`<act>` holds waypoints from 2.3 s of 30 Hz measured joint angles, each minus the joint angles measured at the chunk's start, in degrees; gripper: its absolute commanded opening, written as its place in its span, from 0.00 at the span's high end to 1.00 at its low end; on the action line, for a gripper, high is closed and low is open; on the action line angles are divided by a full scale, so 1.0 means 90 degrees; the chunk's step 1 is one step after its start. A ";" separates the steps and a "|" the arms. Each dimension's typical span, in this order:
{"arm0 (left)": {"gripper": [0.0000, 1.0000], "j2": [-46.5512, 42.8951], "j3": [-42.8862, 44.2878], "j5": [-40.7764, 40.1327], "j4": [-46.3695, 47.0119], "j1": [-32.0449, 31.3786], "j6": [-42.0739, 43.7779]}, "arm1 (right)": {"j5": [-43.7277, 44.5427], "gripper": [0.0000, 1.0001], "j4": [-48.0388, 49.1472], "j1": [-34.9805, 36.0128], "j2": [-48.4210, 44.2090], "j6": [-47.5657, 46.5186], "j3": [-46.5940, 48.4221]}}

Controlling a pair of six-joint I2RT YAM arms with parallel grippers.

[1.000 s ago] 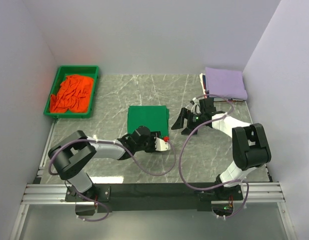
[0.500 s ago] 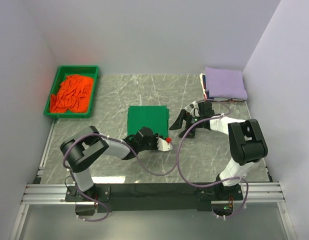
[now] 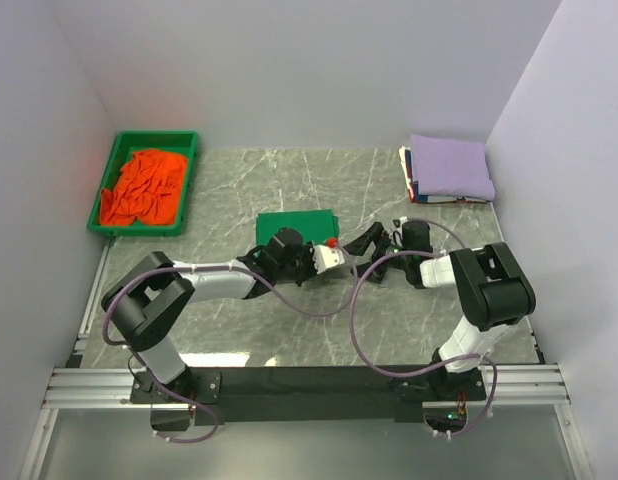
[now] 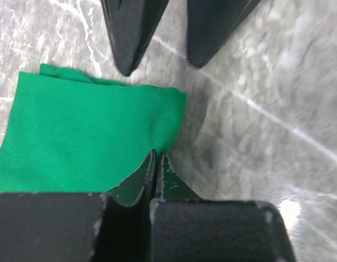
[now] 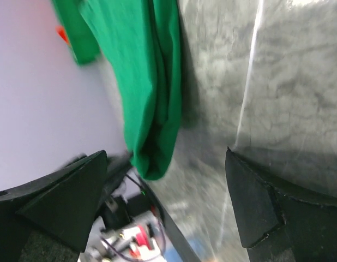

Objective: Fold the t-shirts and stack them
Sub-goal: Neatly place the folded tshirt to the corner

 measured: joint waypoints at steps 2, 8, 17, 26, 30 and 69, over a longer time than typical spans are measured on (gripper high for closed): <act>0.99 -0.0019 0.0073 0.0075 -0.0095 0.0000 -0.0175 | 0.0129 0.05 0.0588 0.0034 0.0092 0.0440 -0.0177; 0.99 0.0015 0.0440 0.0211 -0.0440 0.0032 -0.0665 | 0.0612 0.05 0.1610 0.0221 0.0517 0.1292 -0.0211; 0.99 0.0308 0.0828 0.0245 -0.0556 0.0078 -0.1064 | 0.1270 0.25 0.1812 0.0588 0.1083 0.1931 0.0289; 0.99 0.0461 0.0984 0.0253 -0.0593 0.0080 -0.1149 | 0.1668 0.33 0.1894 0.0733 0.1598 0.2249 0.0818; 0.99 0.0483 0.1003 0.0255 -0.0597 0.0083 -0.1161 | 0.1710 0.35 0.2072 0.0750 0.1860 0.2290 0.1020; 0.25 -0.0765 0.1724 0.0330 -0.2905 0.1831 -0.2414 | 0.3621 1.00 -0.3764 0.0284 0.2251 -0.4583 0.6234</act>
